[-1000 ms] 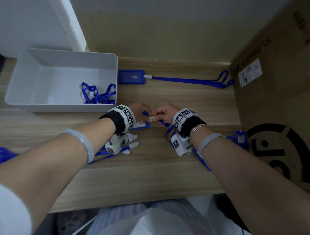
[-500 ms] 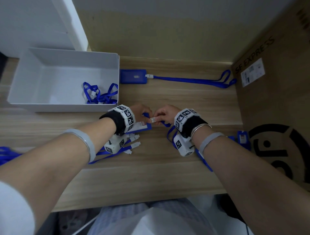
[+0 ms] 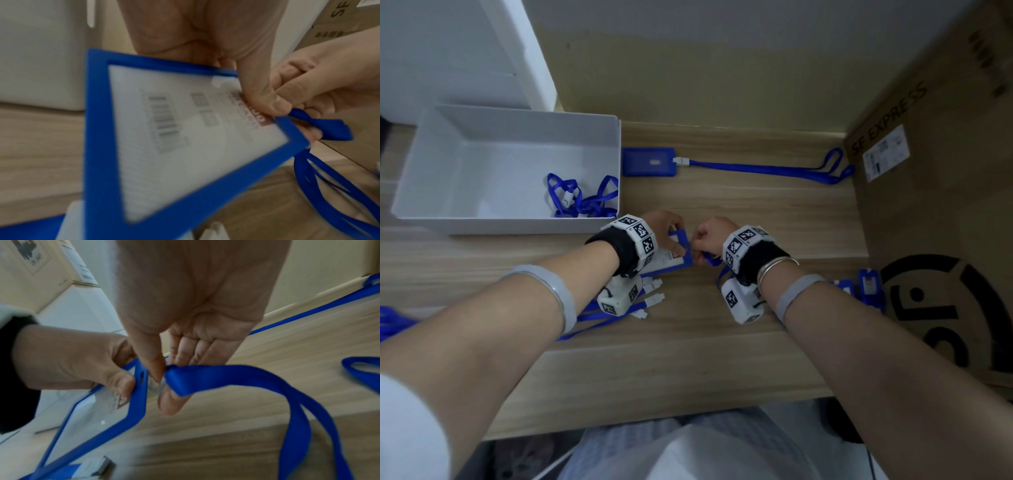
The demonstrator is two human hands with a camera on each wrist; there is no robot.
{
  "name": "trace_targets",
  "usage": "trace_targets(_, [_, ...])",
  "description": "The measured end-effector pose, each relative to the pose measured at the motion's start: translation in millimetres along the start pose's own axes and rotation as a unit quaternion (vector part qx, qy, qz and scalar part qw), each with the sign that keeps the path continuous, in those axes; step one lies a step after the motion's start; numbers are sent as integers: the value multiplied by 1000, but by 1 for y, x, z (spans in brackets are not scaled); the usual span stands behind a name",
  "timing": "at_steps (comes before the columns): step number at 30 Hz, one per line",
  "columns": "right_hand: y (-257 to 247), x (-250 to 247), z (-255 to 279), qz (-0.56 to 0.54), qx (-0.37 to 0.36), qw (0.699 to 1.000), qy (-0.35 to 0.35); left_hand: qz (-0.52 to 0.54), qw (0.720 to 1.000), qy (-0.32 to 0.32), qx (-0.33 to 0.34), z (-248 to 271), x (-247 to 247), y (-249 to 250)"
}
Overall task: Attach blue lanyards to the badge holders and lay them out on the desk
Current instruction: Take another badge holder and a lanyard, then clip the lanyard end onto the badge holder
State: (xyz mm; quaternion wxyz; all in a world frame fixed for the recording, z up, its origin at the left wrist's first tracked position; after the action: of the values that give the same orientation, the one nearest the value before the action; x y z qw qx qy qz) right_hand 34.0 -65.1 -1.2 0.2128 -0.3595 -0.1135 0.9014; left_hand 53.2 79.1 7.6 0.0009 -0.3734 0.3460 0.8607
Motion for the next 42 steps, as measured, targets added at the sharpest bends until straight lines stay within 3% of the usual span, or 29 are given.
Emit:
trace_targets(2, [-4,1,-1,13,28,999,22,0,1000,1,-7,1,0,0])
trace_targets(4, [-6,-5,-1,-98,57,992,47,-8,1000,4,-20,4,-2,-1])
trace_targets(7, [-16,-25,4,-358,38,931,62,-18,999,-8,-47,6,-3,-7])
trace_targets(10, [-26,-47,12,-467,-3,881,74,-15,997,-25,-66,8,-3,-8])
trace_targets(12, [-26,-55,16,-422,22,902,94,-15,996,-36,-76,9,-3,-8])
trace_targets(14, [-12,-52,16,-248,89,959,107,-14,996,-45,-80,10,-2,-7])
trace_targets(16, [16,-39,8,-38,150,986,53,-17,995,-48,-83,10,-2,-6])
trace_targets(19, [61,-13,-17,216,192,957,9,-27,994,-55,-89,11,1,-8])
trace_targets(22, [54,-3,25,319,214,923,-12,-31,994,-55,-94,12,4,-10])
trace_targets(26, [64,4,25,287,280,916,-12,-20,993,-66,-93,14,5,-13])
trace_targets(31, [64,18,-3,263,277,924,35,-25,994,-66,-90,10,11,-18])
trace_targets(35, [51,24,-15,161,265,950,45,-23,995,-57,-80,11,12,-19])
trace_targets(42, [15,10,1,-46,146,978,145,-11,995,-73,-64,25,9,-36])
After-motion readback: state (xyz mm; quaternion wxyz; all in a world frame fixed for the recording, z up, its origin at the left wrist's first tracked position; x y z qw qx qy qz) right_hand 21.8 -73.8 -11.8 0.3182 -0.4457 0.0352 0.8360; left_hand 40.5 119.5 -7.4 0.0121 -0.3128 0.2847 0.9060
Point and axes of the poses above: each hand's wrist, its own z-axis away from the middle knuckle, its own x-axis out of the palm, y = z × x, the point moved 1 cm from there along -z, towards the middle knuckle, and after that the axes turned 11 degrees about x, right-handed, at the moved point
